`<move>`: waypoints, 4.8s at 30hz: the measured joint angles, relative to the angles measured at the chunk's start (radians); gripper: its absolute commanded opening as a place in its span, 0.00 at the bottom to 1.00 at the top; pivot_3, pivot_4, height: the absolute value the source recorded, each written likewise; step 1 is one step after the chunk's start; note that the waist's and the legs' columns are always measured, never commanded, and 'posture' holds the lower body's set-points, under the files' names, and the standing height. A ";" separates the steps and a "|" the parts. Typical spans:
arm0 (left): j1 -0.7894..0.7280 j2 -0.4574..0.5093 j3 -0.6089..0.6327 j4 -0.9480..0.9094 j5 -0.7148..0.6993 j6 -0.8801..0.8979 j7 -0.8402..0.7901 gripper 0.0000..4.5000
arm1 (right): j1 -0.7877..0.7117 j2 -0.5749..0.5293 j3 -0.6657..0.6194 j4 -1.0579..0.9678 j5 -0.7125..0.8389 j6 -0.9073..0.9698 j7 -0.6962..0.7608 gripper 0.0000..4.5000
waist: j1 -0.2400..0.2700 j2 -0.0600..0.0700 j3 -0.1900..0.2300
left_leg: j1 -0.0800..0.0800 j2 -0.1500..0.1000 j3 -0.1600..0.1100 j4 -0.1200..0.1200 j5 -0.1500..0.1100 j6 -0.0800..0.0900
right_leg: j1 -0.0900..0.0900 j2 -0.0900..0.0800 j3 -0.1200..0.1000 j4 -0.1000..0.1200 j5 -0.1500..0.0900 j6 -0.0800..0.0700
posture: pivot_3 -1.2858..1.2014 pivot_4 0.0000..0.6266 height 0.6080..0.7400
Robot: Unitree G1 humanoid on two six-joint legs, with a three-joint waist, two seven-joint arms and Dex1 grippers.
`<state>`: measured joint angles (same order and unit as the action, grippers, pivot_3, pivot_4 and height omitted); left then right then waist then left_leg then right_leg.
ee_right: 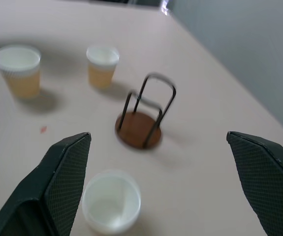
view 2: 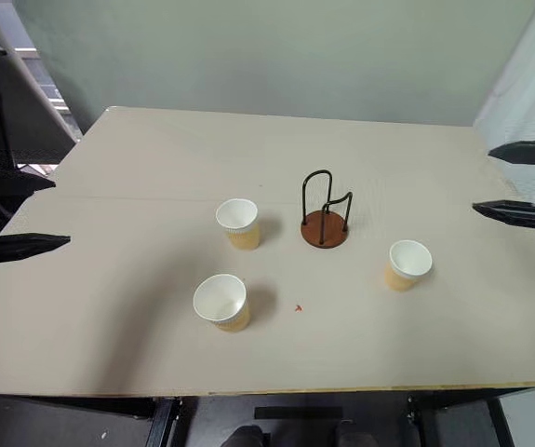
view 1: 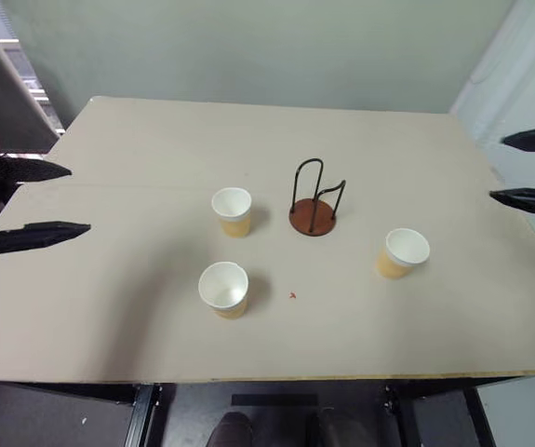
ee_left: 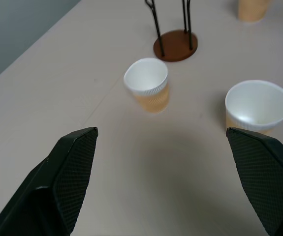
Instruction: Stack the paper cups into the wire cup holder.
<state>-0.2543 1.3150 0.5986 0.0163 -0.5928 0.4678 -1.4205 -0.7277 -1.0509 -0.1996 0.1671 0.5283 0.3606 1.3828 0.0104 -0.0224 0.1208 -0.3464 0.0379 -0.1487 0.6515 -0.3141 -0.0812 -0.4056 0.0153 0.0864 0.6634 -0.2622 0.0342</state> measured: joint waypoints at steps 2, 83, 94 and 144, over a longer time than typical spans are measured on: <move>-0.006 -0.019 -0.030 -0.038 -0.011 0.009 0.020 0.99 | -0.038 0.093 0.083 -0.039 -0.045 0.025 -0.092 1.00 | -0.007 0.000 0.000 | -0.001 0.001 -0.001 0.001 0.000 0.000 | -0.002 0.001 0.000 0.000 0.001 0.000 | 0.52 0.24 1.00; 0.045 -0.086 0.007 -0.302 -0.116 0.172 0.151 1.00 | -0.080 0.437 0.384 -0.014 -0.258 0.007 0.044 0.00 | 0.007 0.000 0.000 | -0.016 0.000 -0.004 0.011 0.002 -0.004 | -0.009 -0.001 -0.003 -0.002 0.004 0.002 | 0.52 0.24 1.00; 0.145 -0.043 0.019 -0.447 -0.210 0.258 0.030 1.00 | -0.076 0.431 0.421 -0.029 -0.258 -0.020 0.113 0.00 | 0.003 0.000 0.000 | -0.015 0.000 -0.003 0.011 0.002 -0.003 | -0.008 0.000 -0.003 -0.002 0.004 0.002 | 0.52 0.24 1.00; 0.054 -0.045 -0.162 -0.493 -0.247 0.252 0.076 1.00 | -0.186 0.253 0.407 -0.108 -0.259 -0.084 0.173 1.00 | 0.004 0.000 0.000 | -0.012 0.000 -0.004 0.011 0.001 -0.003 | -0.004 0.000 -0.003 -0.002 0.004 0.002 | 0.52 0.24 1.00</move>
<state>-0.2006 1.2702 0.4370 -0.4768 -0.8399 0.7197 -1.3440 -0.9135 -0.7981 0.2074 0.0595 0.2693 0.2764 1.5561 0.0144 -0.0226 0.1205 -0.3580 0.0375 -0.1523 0.6626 -0.3129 -0.0841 -0.4100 0.0153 0.0837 0.6615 -0.2582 0.0362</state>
